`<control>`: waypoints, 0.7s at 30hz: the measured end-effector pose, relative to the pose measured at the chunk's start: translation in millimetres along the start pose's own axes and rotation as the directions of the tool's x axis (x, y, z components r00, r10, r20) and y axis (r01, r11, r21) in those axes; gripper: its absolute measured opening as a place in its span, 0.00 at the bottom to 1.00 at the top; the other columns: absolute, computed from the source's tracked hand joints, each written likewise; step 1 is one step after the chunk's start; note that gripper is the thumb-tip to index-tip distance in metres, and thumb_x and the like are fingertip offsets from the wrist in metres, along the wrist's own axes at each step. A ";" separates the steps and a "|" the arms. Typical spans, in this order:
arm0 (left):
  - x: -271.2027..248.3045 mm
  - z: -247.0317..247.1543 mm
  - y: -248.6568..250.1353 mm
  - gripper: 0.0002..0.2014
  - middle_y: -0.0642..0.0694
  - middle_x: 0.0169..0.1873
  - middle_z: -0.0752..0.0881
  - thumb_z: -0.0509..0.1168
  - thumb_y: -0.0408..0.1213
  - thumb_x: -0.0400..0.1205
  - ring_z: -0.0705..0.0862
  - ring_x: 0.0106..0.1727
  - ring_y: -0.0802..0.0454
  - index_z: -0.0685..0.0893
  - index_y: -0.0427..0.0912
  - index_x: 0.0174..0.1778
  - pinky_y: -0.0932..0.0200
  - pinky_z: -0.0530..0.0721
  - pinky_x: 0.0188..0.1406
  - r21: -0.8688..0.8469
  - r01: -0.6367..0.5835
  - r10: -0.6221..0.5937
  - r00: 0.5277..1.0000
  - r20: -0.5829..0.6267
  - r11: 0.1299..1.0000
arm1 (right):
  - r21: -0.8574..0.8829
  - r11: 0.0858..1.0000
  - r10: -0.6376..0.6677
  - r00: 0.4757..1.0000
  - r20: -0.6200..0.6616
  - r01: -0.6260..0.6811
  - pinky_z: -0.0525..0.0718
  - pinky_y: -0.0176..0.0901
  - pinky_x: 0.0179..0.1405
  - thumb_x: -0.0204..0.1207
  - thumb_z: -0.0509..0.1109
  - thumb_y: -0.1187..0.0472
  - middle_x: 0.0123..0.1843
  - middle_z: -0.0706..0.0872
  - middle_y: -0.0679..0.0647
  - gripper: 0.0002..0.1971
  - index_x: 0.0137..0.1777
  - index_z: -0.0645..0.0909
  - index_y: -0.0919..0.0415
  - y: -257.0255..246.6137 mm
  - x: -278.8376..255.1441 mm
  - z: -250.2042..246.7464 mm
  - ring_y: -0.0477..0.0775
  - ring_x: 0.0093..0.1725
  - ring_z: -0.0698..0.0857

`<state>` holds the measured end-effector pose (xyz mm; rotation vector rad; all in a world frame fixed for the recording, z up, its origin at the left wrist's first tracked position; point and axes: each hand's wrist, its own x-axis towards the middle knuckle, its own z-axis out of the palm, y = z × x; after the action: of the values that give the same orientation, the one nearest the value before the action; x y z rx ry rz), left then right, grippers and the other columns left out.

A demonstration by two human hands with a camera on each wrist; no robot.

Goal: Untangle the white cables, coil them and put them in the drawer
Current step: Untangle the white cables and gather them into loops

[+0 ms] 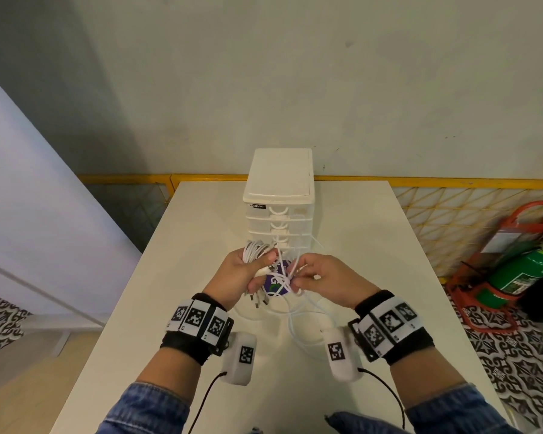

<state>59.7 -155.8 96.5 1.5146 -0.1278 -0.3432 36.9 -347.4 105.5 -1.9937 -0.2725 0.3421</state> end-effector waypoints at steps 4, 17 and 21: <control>1.1 5.3 -3.2 0.07 0.48 0.14 0.66 0.64 0.34 0.81 0.62 0.13 0.58 0.86 0.37 0.44 0.68 0.62 0.14 -0.151 0.050 -0.047 0.999 0.026 0.987 | -0.164 0.985 -0.045 0.999 0.009 0.046 0.76 0.29 0.37 0.66 0.75 0.67 0.32 0.88 0.49 0.10 0.43 0.88 0.50 5.0 3.5 8.3 0.39 0.32 0.83; 4.4 -3.8 2.8 0.13 0.48 0.14 0.66 0.66 0.38 0.82 0.61 0.15 0.54 0.79 0.40 0.33 0.65 0.59 0.15 0.084 0.176 -0.184 0.979 0.092 0.981 | 0.419 0.908 0.295 0.728 -0.619 -0.012 0.78 0.44 0.25 0.81 0.58 0.64 0.28 0.82 0.57 0.10 0.43 0.79 0.65 9.5 8.3 -10.4 0.54 0.20 0.76; 3.9 -12.0 1.4 0.13 0.48 0.13 0.66 0.66 0.37 0.82 0.61 0.14 0.54 0.76 0.37 0.33 0.65 0.60 0.14 0.043 0.152 -0.153 0.988 0.024 0.987 | 0.701 0.711 0.542 0.673 -0.504 -0.048 0.81 0.47 0.26 0.81 0.56 0.63 0.31 0.80 0.61 0.08 0.52 0.74 0.66 20.4 6.7 -33.6 0.56 0.19 0.75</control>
<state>67.0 -145.5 96.7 1.5650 -0.0410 -0.4866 55.9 -382.0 100.2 -1.3210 0.6293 -0.1172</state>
